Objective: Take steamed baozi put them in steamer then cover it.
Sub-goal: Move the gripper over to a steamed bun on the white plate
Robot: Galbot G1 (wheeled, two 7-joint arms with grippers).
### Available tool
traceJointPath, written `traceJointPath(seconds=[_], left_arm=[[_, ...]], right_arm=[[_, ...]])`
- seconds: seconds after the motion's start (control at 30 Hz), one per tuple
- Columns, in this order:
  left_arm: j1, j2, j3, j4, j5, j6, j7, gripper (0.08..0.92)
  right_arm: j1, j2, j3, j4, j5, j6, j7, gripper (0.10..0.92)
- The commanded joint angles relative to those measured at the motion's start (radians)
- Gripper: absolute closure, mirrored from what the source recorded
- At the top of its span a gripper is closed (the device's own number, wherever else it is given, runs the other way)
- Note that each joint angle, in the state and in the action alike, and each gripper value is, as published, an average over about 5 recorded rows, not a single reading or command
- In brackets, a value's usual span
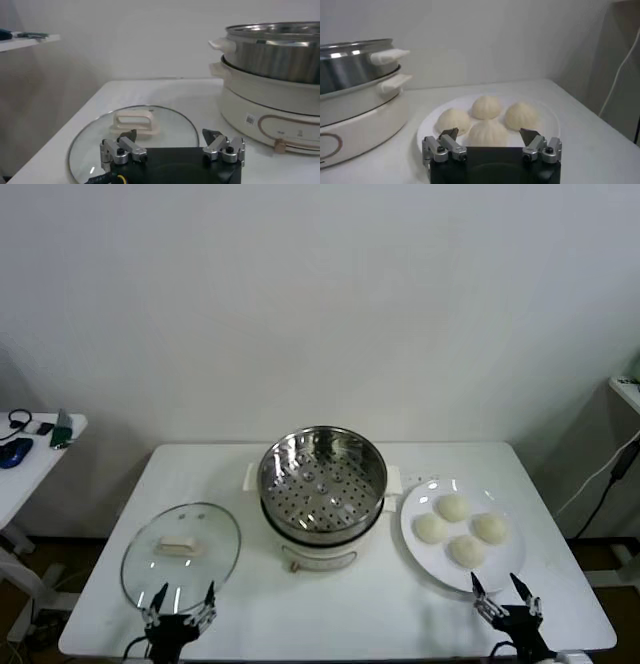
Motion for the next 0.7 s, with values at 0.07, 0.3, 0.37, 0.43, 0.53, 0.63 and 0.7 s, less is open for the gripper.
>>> traceJointPath(seconds=[0.07,0.3,0.37,0.43,0.53,0.63,0.7], left_arm=[[0.000,0.001,0.002,-0.026,0.002,0.010,0.001,0.177],[0.006,0.010,0.015,-0.044,0.000,0.003,0.002,0.177],[0.009,0.012,0.017,-0.048,0.000,0.001,0.002,0.177],[0.011,0.014,0.018,-0.052,-0.001,-0.002,0.003,0.177],[0.014,0.015,0.020,-0.056,-0.001,-0.004,0.004,0.177],[0.015,0.015,0.022,-0.057,-0.001,-0.005,0.007,0.177],[0.015,0.014,0.024,-0.056,0.000,-0.005,0.008,0.177]], right_arm=[[0.212,-0.143,0.043,0.000,0.017,-0.221,0.011,0.203],[0.768,-0.544,-0.348,-0.287,-0.083,-0.292,-0.310,0.203],[0.922,-0.631,-0.526,-0.362,-0.178,-0.275,-0.464,0.203],[1.078,-0.697,-0.713,-0.431,-0.279,-0.224,-0.633,0.203],[1.341,-0.751,-1.009,-0.525,-0.418,-0.082,-0.891,0.203],[1.664,-0.747,-1.360,-0.609,-0.489,0.054,-1.096,0.203],[1.878,-0.717,-1.606,-0.652,-0.486,0.099,-1.173,0.203]])
